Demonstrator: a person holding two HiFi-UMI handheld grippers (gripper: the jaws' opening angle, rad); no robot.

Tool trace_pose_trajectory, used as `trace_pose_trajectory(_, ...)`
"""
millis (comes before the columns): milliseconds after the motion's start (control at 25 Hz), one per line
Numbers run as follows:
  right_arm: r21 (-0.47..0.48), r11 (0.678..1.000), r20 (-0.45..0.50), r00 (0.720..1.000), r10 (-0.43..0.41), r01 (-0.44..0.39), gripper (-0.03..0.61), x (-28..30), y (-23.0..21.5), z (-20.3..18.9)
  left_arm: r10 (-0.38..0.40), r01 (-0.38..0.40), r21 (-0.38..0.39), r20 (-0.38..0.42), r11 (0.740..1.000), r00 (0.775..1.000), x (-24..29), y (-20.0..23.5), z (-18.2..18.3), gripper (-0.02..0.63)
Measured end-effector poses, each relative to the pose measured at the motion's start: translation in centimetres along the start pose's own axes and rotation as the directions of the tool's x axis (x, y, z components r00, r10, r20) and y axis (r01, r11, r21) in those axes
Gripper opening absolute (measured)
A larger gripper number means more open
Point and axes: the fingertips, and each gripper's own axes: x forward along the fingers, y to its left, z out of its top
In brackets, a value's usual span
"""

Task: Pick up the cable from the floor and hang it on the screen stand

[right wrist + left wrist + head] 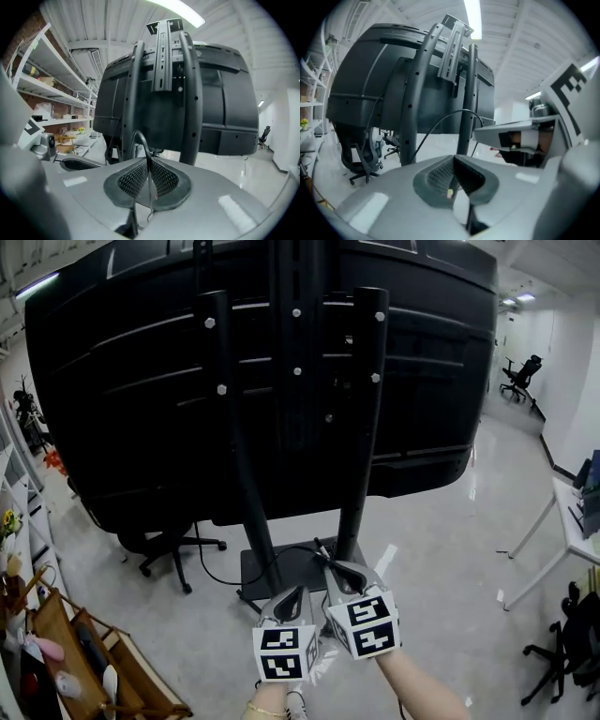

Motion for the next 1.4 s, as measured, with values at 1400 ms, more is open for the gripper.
trace_pose_trajectory(1400,-0.039,0.919,0.271,0.889,-0.369,0.393,0.018,-5.9,-21.0,42.9,-0.141,-0.002,0.325,0.417,0.946,0.898,3.4,-7.7,47.8,0.008)
